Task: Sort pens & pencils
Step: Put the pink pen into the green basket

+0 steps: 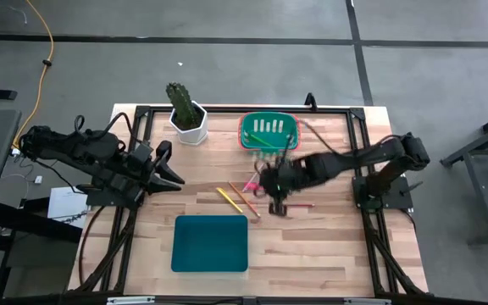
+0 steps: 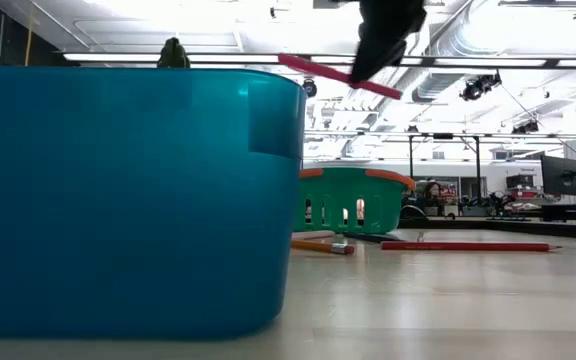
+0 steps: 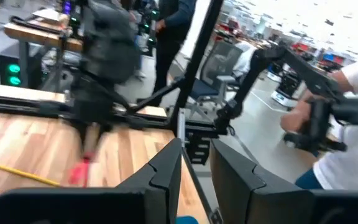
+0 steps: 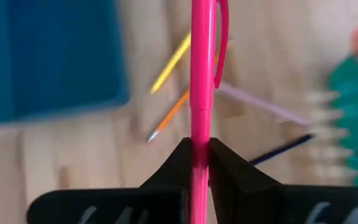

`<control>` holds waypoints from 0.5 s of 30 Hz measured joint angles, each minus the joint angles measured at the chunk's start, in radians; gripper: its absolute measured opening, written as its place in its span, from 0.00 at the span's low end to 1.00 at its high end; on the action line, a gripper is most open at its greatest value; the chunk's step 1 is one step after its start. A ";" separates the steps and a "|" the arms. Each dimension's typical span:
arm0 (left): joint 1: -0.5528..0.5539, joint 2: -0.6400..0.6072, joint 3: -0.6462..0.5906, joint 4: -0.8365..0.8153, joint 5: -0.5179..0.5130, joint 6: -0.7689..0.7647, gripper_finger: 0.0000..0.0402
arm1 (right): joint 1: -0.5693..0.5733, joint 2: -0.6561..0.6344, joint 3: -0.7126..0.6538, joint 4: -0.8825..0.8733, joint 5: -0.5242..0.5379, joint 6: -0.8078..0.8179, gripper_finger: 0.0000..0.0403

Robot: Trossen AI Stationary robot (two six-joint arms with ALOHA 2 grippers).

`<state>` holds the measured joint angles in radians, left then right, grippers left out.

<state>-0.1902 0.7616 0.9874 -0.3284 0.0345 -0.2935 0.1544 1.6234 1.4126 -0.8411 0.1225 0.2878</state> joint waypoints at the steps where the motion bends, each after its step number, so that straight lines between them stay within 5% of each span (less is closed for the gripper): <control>1: 0.000 0.000 0.000 -0.005 0.008 0.000 0.18 | -0.030 0.000 0.011 0.001 0.000 0.000 0.03; 15: 0.000 0.000 0.000 -0.068 0.016 0.112 0.18 | -0.363 0.000 0.114 -0.062 0.005 -0.027 0.03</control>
<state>-0.1905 0.7616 0.9874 -0.3968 0.0501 -0.1819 -0.2085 1.6234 1.5269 -0.9035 0.1272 0.2611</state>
